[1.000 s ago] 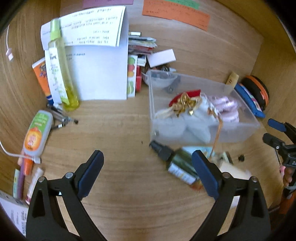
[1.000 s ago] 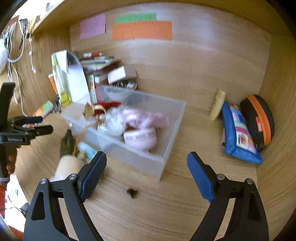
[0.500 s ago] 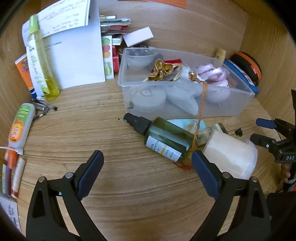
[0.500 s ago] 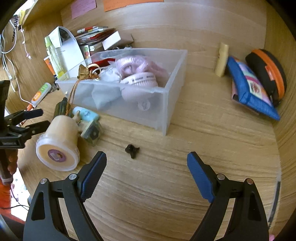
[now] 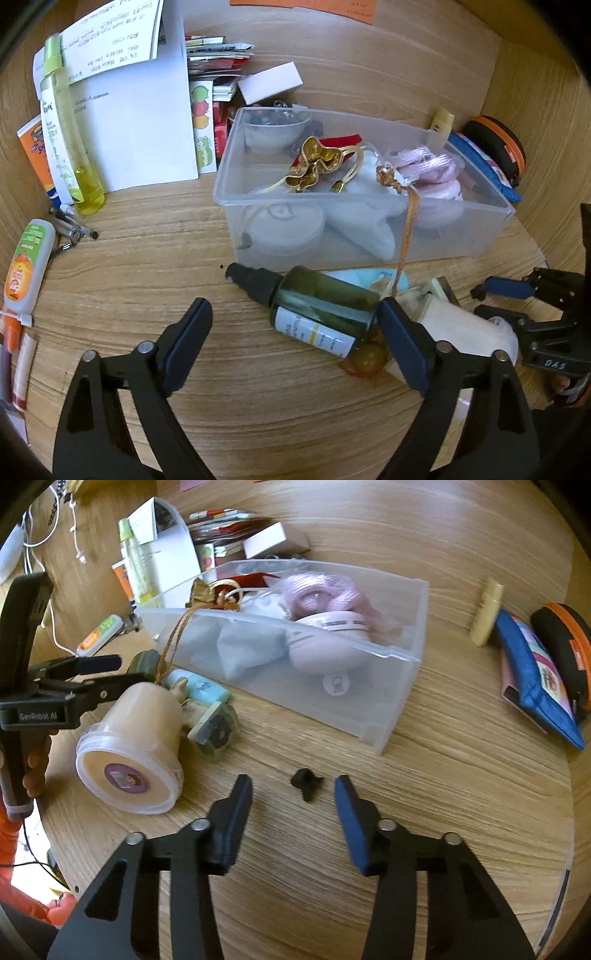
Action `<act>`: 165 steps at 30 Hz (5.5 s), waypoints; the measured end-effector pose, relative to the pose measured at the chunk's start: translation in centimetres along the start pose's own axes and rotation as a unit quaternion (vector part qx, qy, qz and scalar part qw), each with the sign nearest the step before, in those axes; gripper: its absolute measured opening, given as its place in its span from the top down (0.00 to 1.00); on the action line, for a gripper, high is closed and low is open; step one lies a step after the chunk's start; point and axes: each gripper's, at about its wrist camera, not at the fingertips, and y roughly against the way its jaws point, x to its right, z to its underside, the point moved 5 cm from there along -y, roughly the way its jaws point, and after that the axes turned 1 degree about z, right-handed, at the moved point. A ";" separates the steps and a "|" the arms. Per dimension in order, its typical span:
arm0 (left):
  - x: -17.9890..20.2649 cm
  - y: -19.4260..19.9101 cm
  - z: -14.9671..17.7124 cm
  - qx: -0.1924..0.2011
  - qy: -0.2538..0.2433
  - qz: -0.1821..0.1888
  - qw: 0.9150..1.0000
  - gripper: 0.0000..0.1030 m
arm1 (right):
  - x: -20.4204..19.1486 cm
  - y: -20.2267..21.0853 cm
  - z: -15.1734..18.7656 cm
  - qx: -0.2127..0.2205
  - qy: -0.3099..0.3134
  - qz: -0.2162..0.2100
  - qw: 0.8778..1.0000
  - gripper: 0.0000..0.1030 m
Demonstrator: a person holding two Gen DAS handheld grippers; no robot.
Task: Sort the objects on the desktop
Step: 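Grasp the green dropper bottle with the left tool while the right grasps a small black clip, then carry the green bottle and black clip over the clear box and open both tools, then grasp the white cream jar with the left tool while the right approaches the small soap bars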
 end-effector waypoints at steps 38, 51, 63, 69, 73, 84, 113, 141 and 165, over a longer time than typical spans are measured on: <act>0.3 -1.0 0.3 -0.006 0.024 0.015 1.000 0.45 | 0.1 1.8 0.1 0.026 0.000 -0.012 1.000 0.86; 0.5 0.0 0.0 0.030 0.016 -0.012 0.999 0.45 | 0.2 2.0 -0.2 0.036 -0.004 -0.019 0.999 0.86; 0.4 3.7 -0.6 0.073 0.022 -0.014 0.997 0.45 | 0.4 3.1 -2.2 0.068 -0.004 -0.023 0.997 0.86; 1.0 6.0 -1.6 0.102 0.015 -0.006 0.995 0.45 | 0.6 4.5 -3.5 0.094 -0.004 -0.018 0.995 0.86; 1.6 7.2 -2.5 0.120 0.009 -0.001 0.993 0.45 | 0.9 5.5 -4.2 0.112 -0.004 -0.014 0.994 0.86; 3.7 7.9 -5.0 0.143 -0.011 0.020 0.990 0.45 | 1.6 6.2 -6.3 0.141 -0.014 -0.014 0.990 0.86; 2.6 0.0 -6.7 0.063 0.011 0.022 0.998 0.45 | 3.9 1.5 -7.8 0.107 -0.029 0.020 0.994 0.86; 1.8 4.6 -5.3 0.097 0.021 -0.009 0.995 0.22 | 1.0 5.4 -6.7 0.134 -0.015 0.015 0.991 0.38; 1.5 6.9 1.7 0.058 0.049 0.021 0.997 0.09 | -2.5 4.5 -1.3 0.088 -0.026 -0.024 0.996 0.22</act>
